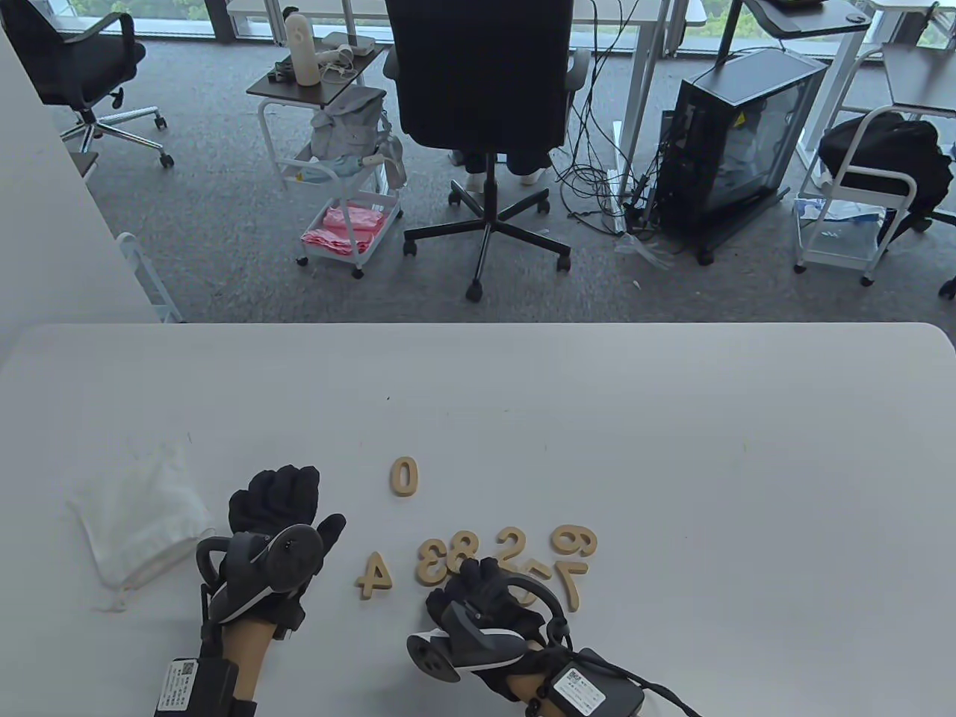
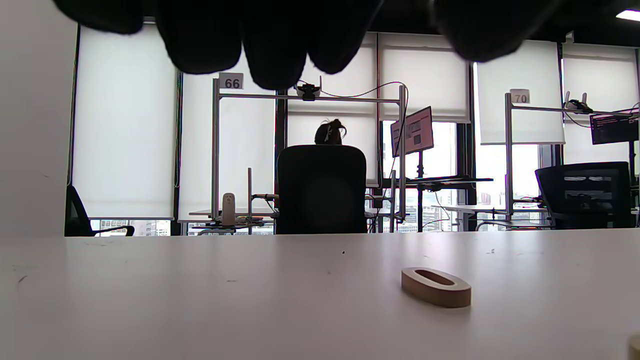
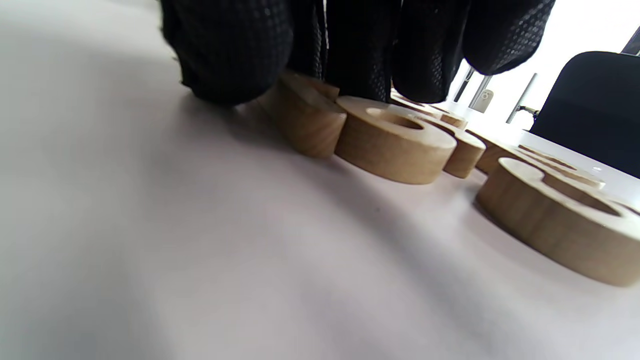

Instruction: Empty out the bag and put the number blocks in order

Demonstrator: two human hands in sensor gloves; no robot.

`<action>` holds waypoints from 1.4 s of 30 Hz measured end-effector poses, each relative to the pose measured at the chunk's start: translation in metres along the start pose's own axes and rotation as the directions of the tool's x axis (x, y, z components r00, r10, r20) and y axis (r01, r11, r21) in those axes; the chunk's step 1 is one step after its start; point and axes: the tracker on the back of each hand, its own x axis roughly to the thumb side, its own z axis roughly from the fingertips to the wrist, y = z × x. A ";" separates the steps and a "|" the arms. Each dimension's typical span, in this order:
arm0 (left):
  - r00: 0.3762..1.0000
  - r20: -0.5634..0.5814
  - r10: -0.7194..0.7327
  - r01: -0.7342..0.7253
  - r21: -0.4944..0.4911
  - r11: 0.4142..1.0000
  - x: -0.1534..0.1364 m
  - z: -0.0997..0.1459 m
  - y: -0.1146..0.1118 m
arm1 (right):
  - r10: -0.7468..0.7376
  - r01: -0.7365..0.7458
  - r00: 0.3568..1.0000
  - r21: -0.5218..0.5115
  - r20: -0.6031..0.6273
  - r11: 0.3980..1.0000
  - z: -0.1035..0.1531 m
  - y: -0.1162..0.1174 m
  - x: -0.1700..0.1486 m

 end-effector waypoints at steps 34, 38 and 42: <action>1.000 -0.027 0.011 -0.009 0.050 0.999 -0.010 0.004 0.004 | -0.766 0.609 0.624 -0.518 -0.155 0.601 0.053 -0.028 -0.125; 0.999 -0.029 0.015 -0.014 0.052 0.999 -0.011 0.004 0.004 | -0.859 0.675 0.497 -0.566 -0.126 0.473 0.062 -0.023 -0.149; 0.999 -0.030 0.015 -0.014 0.055 0.998 -0.011 0.003 0.005 | -0.919 0.702 0.383 -0.618 -0.092 0.354 0.072 -0.022 -0.166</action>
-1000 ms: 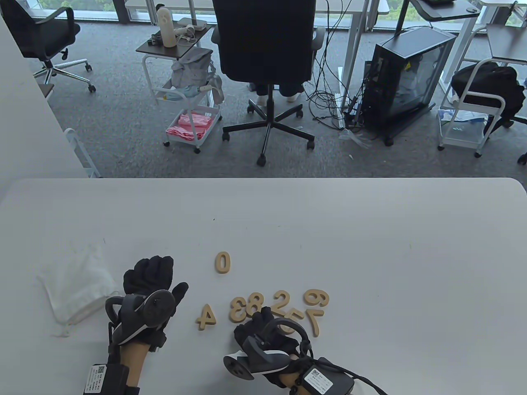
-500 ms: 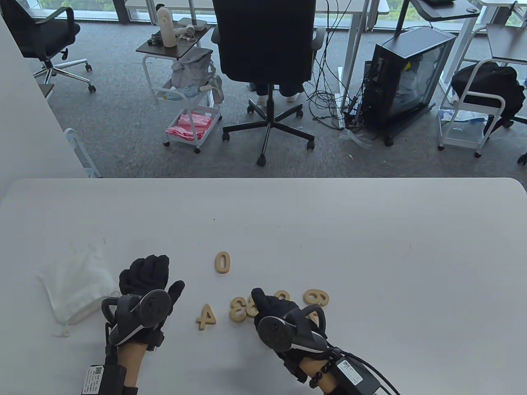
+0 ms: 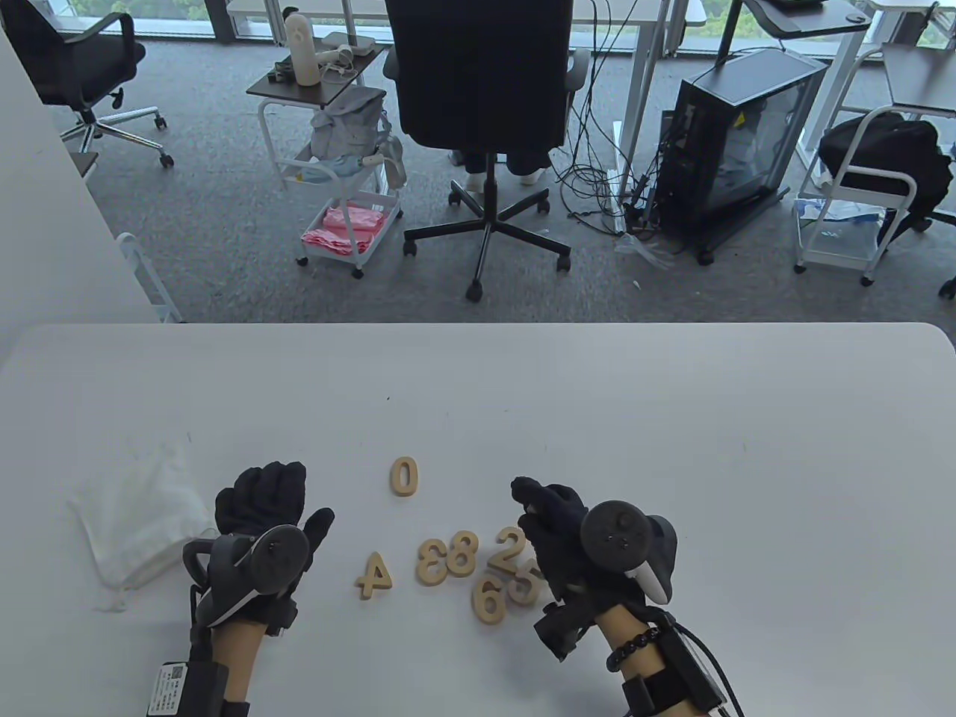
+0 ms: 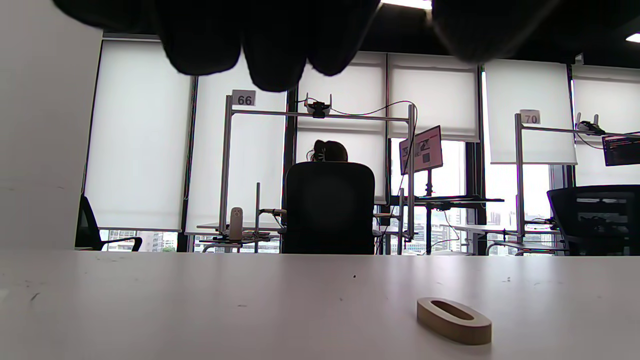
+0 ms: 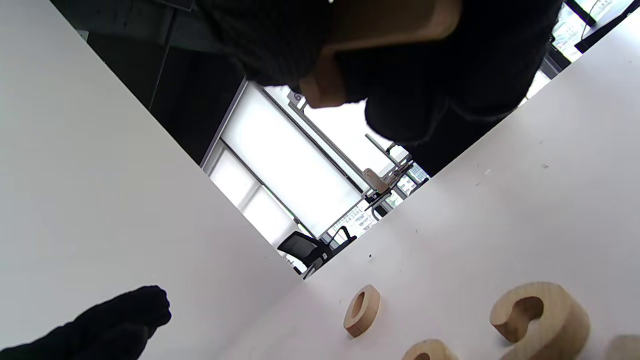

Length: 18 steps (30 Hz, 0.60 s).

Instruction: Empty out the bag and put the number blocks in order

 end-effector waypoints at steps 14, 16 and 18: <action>1.000 0.000 -0.003 0.003 0.006 1.000 -0.003 -0.002 0.000 | 0.156 -0.153 0.983 0.039 -0.093 0.988 -0.049 0.001 0.026; 1.000 -0.009 -0.003 0.003 0.005 1.000 -0.005 -0.002 -0.001 | 0.220 -0.215 0.972 0.062 -0.088 0.975 -0.065 0.008 0.031; 1.000 -0.013 -0.005 0.005 0.003 1.000 -0.006 -0.002 -0.001 | 0.223 -0.213 0.970 0.095 -0.101 0.972 -0.080 0.017 0.035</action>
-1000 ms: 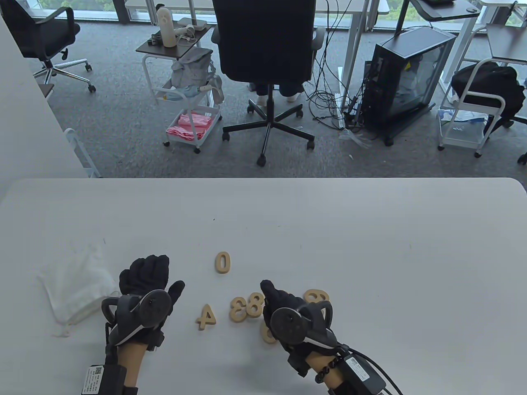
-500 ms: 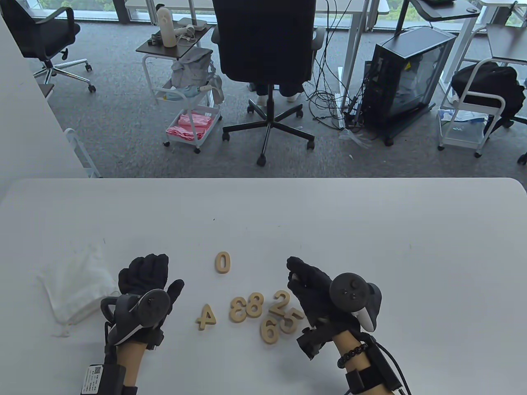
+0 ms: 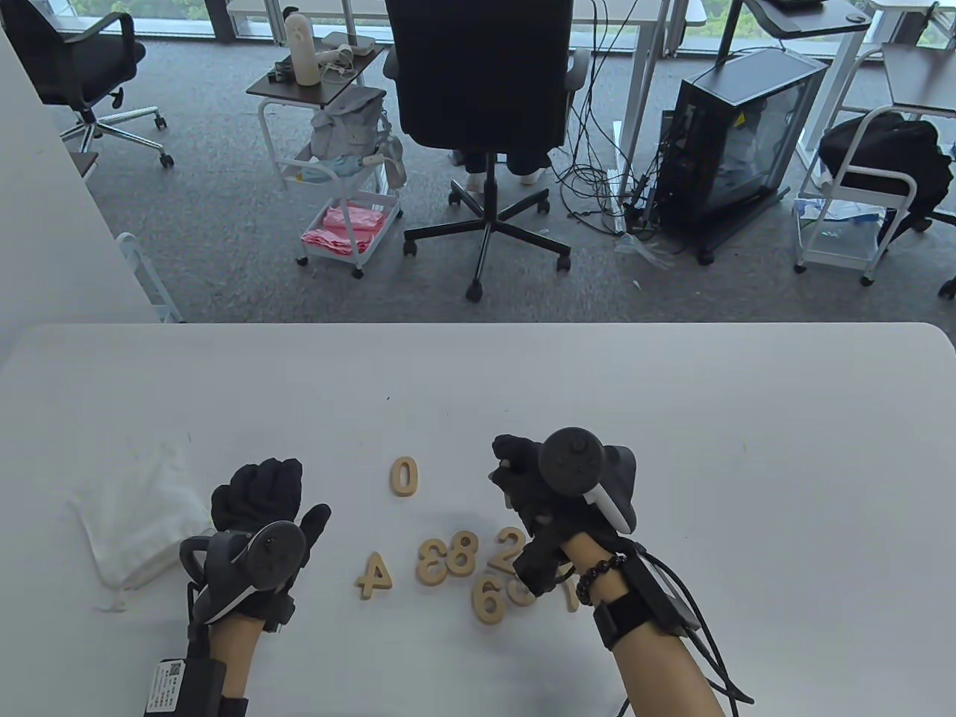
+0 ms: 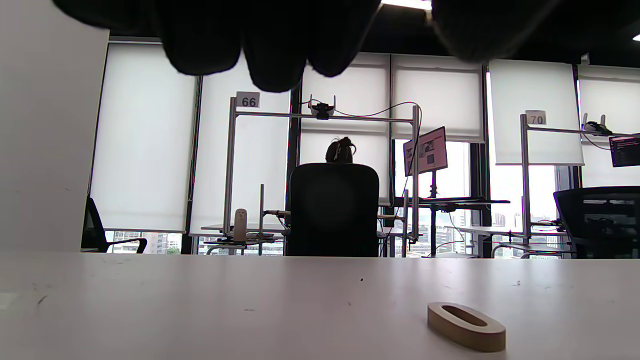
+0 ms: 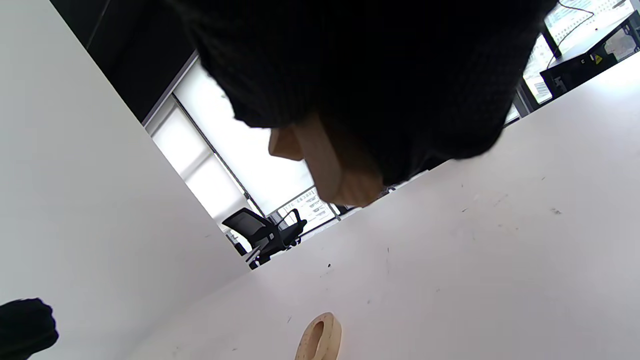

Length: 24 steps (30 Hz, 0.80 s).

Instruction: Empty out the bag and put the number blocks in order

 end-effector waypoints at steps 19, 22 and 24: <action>0.999 -0.033 0.024 -0.023 0.016 1.000 -0.008 0.001 0.005 | 0.197 -0.171 0.943 0.119 -0.268 0.978 -0.102 0.120 0.021; 0.999 -0.038 0.028 -0.028 0.020 0.999 -0.009 0.001 0.005 | 0.235 -0.203 0.927 0.137 -0.294 0.970 -0.108 0.133 0.013; 0.999 -0.040 0.030 -0.029 0.018 0.999 -0.009 0.001 0.005 | 0.252 -0.213 0.919 0.156 -0.303 0.965 -0.111 0.140 0.008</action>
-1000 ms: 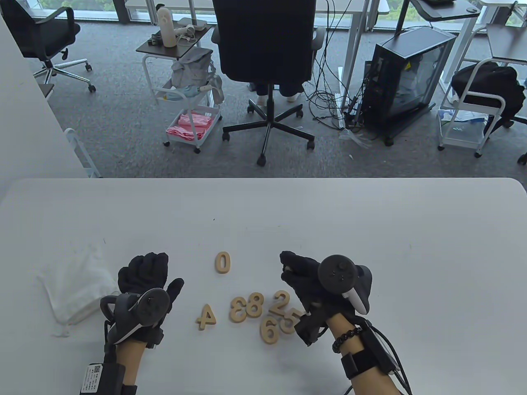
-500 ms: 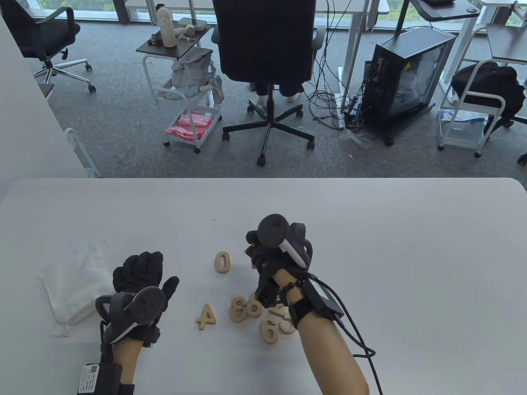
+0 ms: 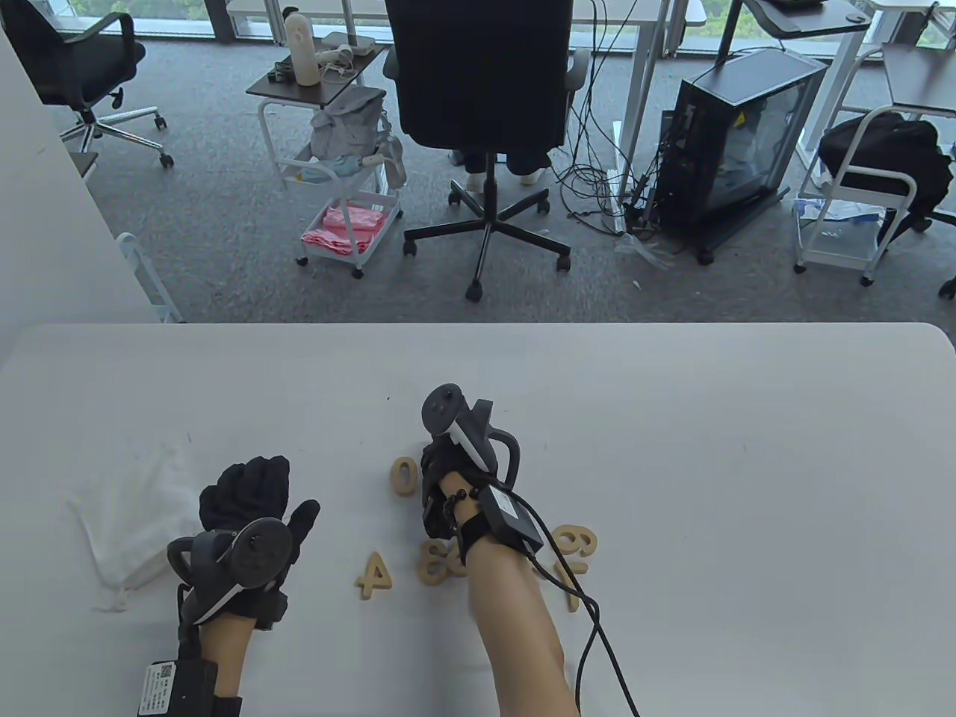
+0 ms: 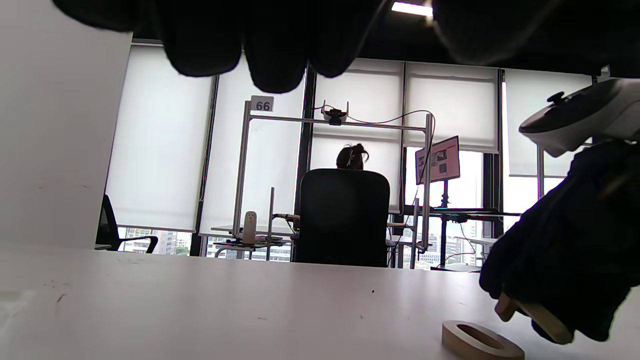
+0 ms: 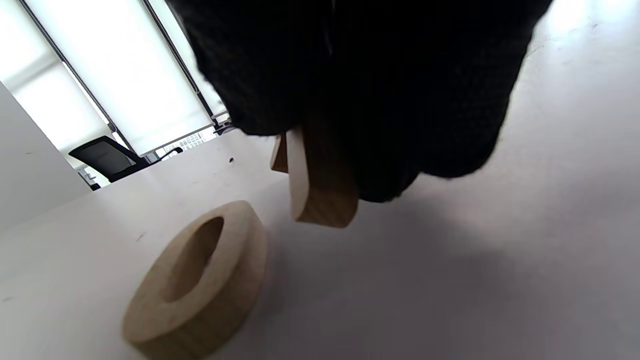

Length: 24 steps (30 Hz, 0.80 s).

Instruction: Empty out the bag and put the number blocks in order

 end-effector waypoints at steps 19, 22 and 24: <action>1.000 -0.003 0.009 -0.009 0.003 1.000 -0.001 0.000 0.002 | 0.193 -0.193 0.981 -0.014 0.013 0.981 -0.005 0.007 0.005; 1.000 -0.002 0.007 -0.007 0.003 1.000 -0.001 0.000 0.002 | 0.198 -0.198 0.980 -0.011 0.014 0.980 -0.005 0.007 0.005; 1.000 -0.002 0.008 -0.008 0.004 1.000 -0.001 0.000 0.002 | 0.214 -0.214 0.977 -0.007 0.020 0.977 -0.005 0.007 0.005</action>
